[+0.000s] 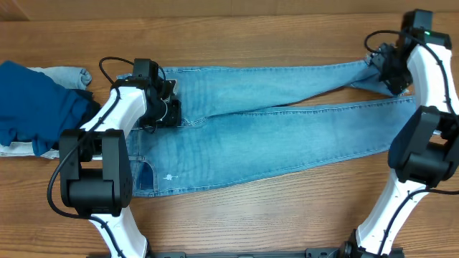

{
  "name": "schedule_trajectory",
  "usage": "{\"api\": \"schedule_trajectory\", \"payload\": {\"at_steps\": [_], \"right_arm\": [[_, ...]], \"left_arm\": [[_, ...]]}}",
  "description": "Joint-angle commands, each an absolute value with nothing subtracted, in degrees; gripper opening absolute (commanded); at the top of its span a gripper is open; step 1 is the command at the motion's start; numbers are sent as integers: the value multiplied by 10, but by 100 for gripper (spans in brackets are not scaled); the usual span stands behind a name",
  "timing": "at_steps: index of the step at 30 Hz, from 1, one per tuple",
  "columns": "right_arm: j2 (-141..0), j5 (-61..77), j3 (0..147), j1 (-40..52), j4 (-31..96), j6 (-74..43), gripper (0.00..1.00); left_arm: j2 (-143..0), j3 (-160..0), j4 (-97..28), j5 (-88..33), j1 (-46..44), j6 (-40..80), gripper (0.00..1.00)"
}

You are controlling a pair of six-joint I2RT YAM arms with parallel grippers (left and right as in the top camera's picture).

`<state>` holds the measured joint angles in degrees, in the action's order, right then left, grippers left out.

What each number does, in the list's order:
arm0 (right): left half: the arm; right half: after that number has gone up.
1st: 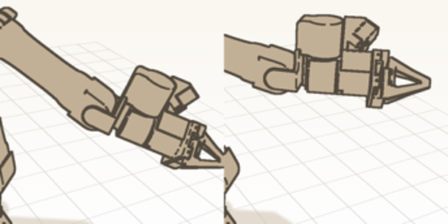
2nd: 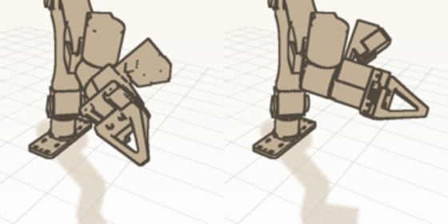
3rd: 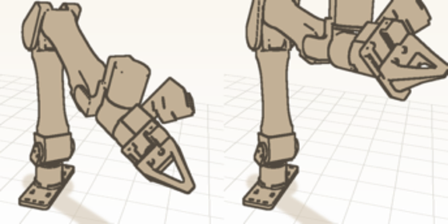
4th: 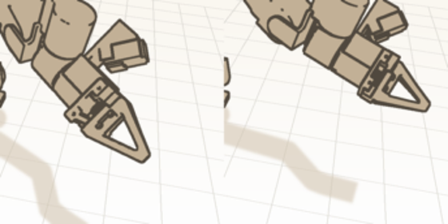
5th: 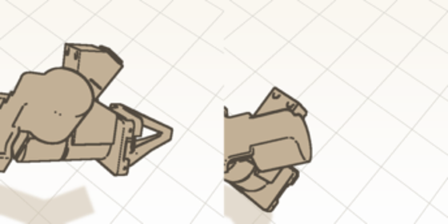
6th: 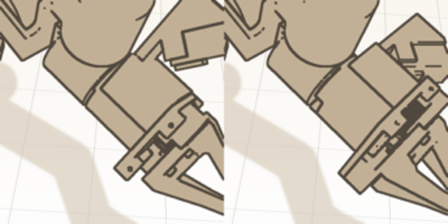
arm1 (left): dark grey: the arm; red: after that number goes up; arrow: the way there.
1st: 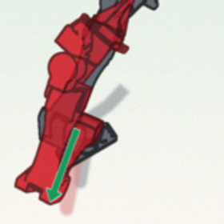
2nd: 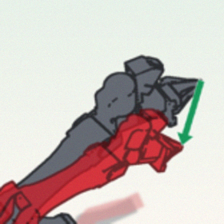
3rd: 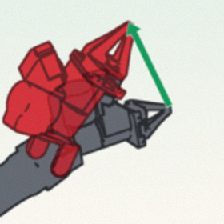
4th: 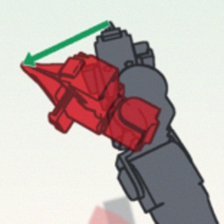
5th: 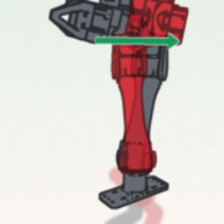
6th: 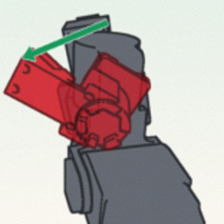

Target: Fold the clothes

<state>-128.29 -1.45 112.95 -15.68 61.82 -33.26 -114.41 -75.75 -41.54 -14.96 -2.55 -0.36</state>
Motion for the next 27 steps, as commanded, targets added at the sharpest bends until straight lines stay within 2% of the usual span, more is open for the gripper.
{"api": "schedule_trajectory", "payload": {"at_steps": [1,5,13,15,16,17,18,21,23,27], "right_arm": [[-1262,7,1134,-155,644,-298,79],[-1264,-60,1098,-162,635,-317,77],[-1323,-75,1060,-176,546,-323,59],[-1333,-75,1059,-176,536,-332,43],[-1333,-77,1059,-176,535,-332,30],[-1332,-78,1064,-177,543,-330,9],[-1331,-84,1071,-179,554,-329,4],[-1307,-153,1128,-184,606,-297,4],[-1268,-252,1169,-183,634,-292,4],[-1232,-301,1200,-184,606,-219,4]], "left_arm": [[-1160,-757,-412,-150,-27,0,22],[-1160,-757,-411,-150,-27,0,22],[-1160,-757,-409,-151,-27,0,22],[-1160,-757,-408,-151,-27,0,22],[-1160,-757,-408,-151,-27,0,22],[-1160,-757,-409,-151,-27,2,22],[-1160,-757,-409,-154,-27,3,22],[-1160,-757,-406,-164,-27,2,23],[-1160,-757,-403,-166,-27,3,22],[-1160,-757,-403,-166,-27,2,22]]}}
